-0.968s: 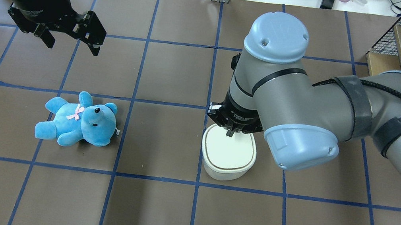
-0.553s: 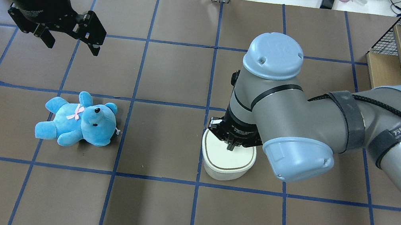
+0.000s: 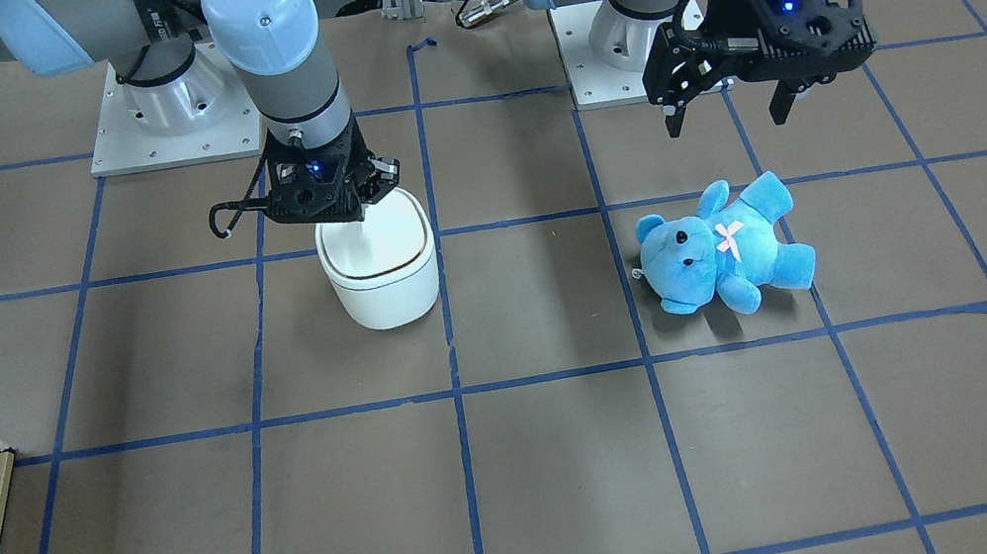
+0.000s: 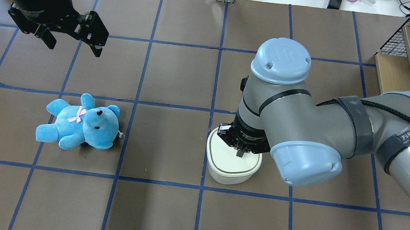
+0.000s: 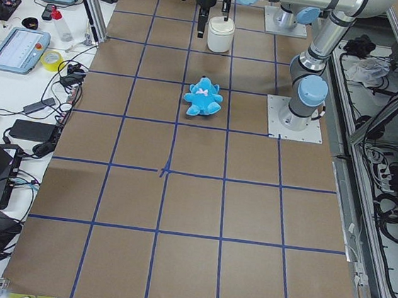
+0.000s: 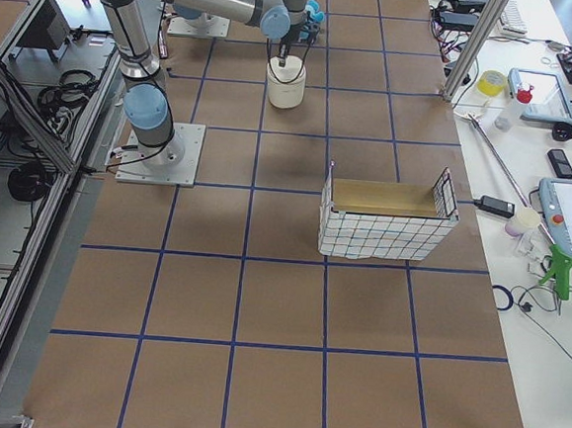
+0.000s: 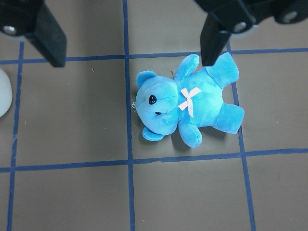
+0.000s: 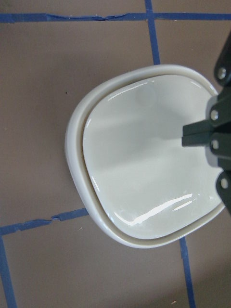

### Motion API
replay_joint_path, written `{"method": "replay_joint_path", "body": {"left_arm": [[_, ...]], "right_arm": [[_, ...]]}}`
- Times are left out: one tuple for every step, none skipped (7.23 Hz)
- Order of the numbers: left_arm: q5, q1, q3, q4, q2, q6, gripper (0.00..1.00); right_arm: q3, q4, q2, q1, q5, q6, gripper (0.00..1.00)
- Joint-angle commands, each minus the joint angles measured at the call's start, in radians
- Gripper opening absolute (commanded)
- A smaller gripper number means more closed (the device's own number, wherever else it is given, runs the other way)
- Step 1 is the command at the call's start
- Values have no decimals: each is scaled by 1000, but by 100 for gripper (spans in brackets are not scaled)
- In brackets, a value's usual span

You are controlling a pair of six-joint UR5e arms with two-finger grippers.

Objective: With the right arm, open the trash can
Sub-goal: 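Lower the right gripper onto the lid edge farthest from the robot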

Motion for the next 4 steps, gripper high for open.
{"method": "replay_joint_path", "body": {"left_arm": [[0, 0, 0, 0, 0, 0, 100], [0, 2, -1, 0, 0, 0, 100], [0, 0, 0, 0, 0, 0, 100], [0, 0, 0, 0, 0, 0, 100]], "right_arm": [[1, -5, 4, 0, 0, 5, 0], [1, -9, 7, -1, -2, 5, 0], [1, -12, 7, -1, -2, 5, 0], [1, -14, 10, -4, -3, 5, 0]]}}
